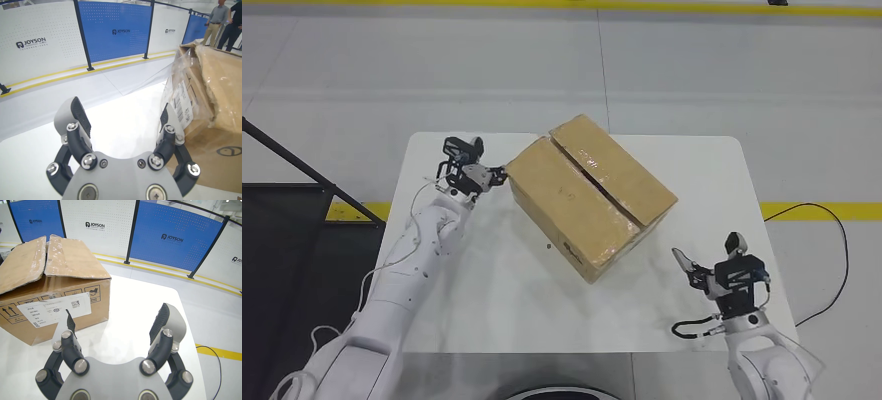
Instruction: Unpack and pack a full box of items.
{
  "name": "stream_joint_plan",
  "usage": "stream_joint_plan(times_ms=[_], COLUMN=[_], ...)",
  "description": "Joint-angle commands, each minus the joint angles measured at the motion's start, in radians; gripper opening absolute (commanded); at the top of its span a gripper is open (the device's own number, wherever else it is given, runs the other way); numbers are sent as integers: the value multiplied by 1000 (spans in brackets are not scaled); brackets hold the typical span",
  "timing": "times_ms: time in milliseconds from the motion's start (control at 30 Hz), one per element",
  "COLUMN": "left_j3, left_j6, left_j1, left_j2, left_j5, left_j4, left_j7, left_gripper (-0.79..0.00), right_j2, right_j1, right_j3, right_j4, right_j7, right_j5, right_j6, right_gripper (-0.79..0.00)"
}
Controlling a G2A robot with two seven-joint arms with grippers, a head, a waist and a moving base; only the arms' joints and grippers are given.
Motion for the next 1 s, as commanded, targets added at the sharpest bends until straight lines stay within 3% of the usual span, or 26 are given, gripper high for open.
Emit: stream_joint_plan(times_ms=[0, 467, 967], left_j3=[1, -35, -125], left_j6=[-24, -159, -245], left_j1=[0, 66, 261], left_j2=[1, 26, 75], left_j5=[3, -13, -14], left_j4=[8, -48, -337], left_j7=[15, 18, -23], left_gripper=[0, 0, 0], right_j2=[-1, -5, -10], right_j1=[-3, -5, -17], right_j3=[3, 2, -9], right_j4=[-1, -18, -39], right_j7=[-2, -5, -21], right_j5=[2, 1, 7], right_j6=[1, -2, -3], right_gripper=[0, 0, 0])
